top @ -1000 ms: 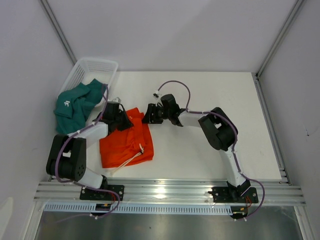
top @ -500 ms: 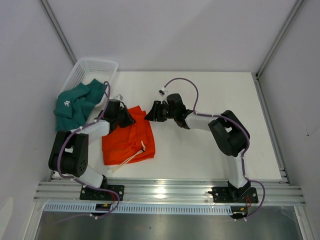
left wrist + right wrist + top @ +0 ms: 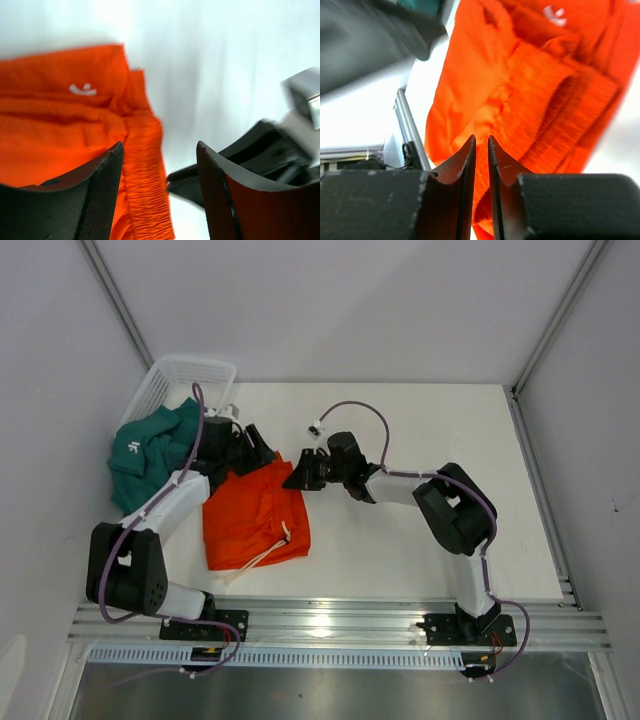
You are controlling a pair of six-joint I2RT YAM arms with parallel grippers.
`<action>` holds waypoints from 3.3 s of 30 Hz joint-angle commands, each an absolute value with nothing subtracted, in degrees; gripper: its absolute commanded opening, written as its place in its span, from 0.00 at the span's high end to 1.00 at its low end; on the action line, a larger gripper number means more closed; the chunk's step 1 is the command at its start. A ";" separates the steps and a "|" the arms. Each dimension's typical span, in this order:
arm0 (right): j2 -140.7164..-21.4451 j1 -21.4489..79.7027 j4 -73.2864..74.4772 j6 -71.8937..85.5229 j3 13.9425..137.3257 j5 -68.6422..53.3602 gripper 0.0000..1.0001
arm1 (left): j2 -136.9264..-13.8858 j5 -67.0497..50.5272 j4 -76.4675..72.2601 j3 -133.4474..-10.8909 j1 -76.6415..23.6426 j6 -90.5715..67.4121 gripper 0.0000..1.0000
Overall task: Fold and stack the shorts
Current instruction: Neatly place the folded shorts to the corner
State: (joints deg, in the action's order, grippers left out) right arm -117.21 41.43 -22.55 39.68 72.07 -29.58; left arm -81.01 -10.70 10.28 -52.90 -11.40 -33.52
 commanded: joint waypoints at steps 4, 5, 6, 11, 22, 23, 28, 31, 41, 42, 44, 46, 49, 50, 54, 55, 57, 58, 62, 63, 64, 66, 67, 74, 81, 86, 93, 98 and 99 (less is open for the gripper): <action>-113.21 44.91 -26.36 42.18 68.22 -32.17 0.84 | -82.17 -14.23 13.10 -58.97 -10.72 -33.22 0.44; -113.03 45.17 -27.41 42.97 67.33 -32.60 0.85 | -83.13 -15.98 12.75 -59.32 -10.72 -33.31 0.47; -113.29 45.52 -28.55 43.76 66.63 -33.13 0.85 | -85.06 -17.04 12.40 -59.59 -10.64 -33.31 0.54; -114.43 45.88 -37.34 50.26 61.10 -37.17 0.88 | -89.82 -23.02 8.09 -58.45 -10.99 -33.84 0.76; -116.27 46.14 -38.58 52.64 58.54 -37.79 0.95 | -97.38 -26.90 3.25 -57.39 -12.30 -33.84 1.00; -117.41 45.88 -38.50 53.08 58.54 -37.79 0.96 | -97.99 -26.63 3.08 -57.48 -12.39 -33.75 1.00; -119.18 45.61 -37.09 53.79 56.52 -36.22 1.00 | -102.65 -25.49 0.97 -57.57 -12.39 -33.31 1.00; -119.88 45.44 -34.72 53.09 55.81 -34.46 1.00 | -104.59 -24.09 0.35 -57.39 -12.39 -33.05 1.00; -120.15 44.91 -27.43 50.72 57.74 -31.38 1.00 | -106.79 -24.69 -6.76 -57.30 -12.39 -33.14 1.00; -119.97 44.91 -26.90 50.45 58.18 -31.38 1.00 | -106.44 -25.13 -7.12 -57.48 -12.39 -32.96 1.00; -119.27 44.91 -25.67 49.58 59.15 -31.46 1.00 | -104.86 -25.57 -7.47 -58.35 -12.39 -32.87 0.99; -117.96 44.74 -21.81 47.47 61.08 -30.50 1.00 | -103.54 -25.75 -6.42 -59.32 -12.39 -32.43 0.97; -116.55 44.65 -13.21 42.73 65.12 -27.96 0.99 | -100.21 -24.53 -1.16 -63.53 -12.39 -31.47 0.87; -115.41 44.56 -9.62 41.58 65.91 -27.17 0.98 | -98.02 -24.00 0.16 -64.24 -12.39 -31.12 0.78; -110.58 45.61 -4.41 37.36 66.97 -23.22 0.74 | -91.70 -20.13 8.07 -67.06 -12.22 -29.88 0.45; -109.61 46.22 -2.65 35.00 68.10 -21.90 0.70 | -90.37 -19.17 10.61 -67.41 -12.13 -29.88 0.40; -107.24 48.95 1.82 32.45 68.90 -17.34 0.55 | -86.34 -16.09 14.21 -67.59 -11.87 -29.79 0.27; -106.62 49.83 2.80 32.34 69.69 -15.92 0.52 | -85.00 -12.78 15.54 -67.59 -11.78 -29.97 0.26; -104.68 52.73 6.32 41.86 68.74 -11.27 0.48 | -78.15 -5.55 22.04 -66.10 -11.25 -32.16 0.25; -103.29 54.74 5.63 44.45 67.69 -9.51 0.47 | -76.83 -3.54 22.67 -65.75 -10.81 -33.04 0.25; -102.31 56.15 5.02 47.00 66.72 -7.75 0.47 | -75.60 -2.99 23.20 -65.31 -10.55 -33.31 0.25; -99.94 61.66 4.66 54.47 64.18 3.21 0.36 | -72.61 -2.81 23.82 -63.72 -10.28 -33.40 0.25; -97.67 63.61 4.92 56.67 63.73 6.91 0.24 | -71.99 -2.90 24.17 -63.55 -10.20 -33.40 0.25; -98.17 69.61 9.51 76.27 64.78 22.15 0.01 | -66.64 -3.43 27.86 -62.93 -10.11 -33.57 0.25; -101.16 70.66 3.18 86.47 63.46 21.71 0.01 | -59.51 -0.62 34.18 -61.53 -10.20 -34.72 0.26; -104.31 71.10 1.31 90.78 64.86 22.68 0.00 | -57.66 -0.26 37.70 -60.73 -10.11 -32.96 0.27; -107.74 71.72 2.99 98.43 65.30 23.73 0.01 | -54.67 5.35 42.45 -61.00 -10.20 -29.45 0.26; -110.74 71.02 1.32 101.07 66.27 22.85 0.00 | -53.88 12.29 44.73 -59.86 -10.11 -26.81 0.27; -111.44 71.02 0.97 101.42 66.36 23.20 0.00 | -53.62 12.83 44.91 -59.77 -10.19 -26.37 0.27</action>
State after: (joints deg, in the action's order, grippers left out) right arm -109.34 71.20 2.07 97.78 64.49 20.34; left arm -54.70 7.40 42.65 -60.49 -10.41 -29.67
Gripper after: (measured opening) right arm 0.993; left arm 0.732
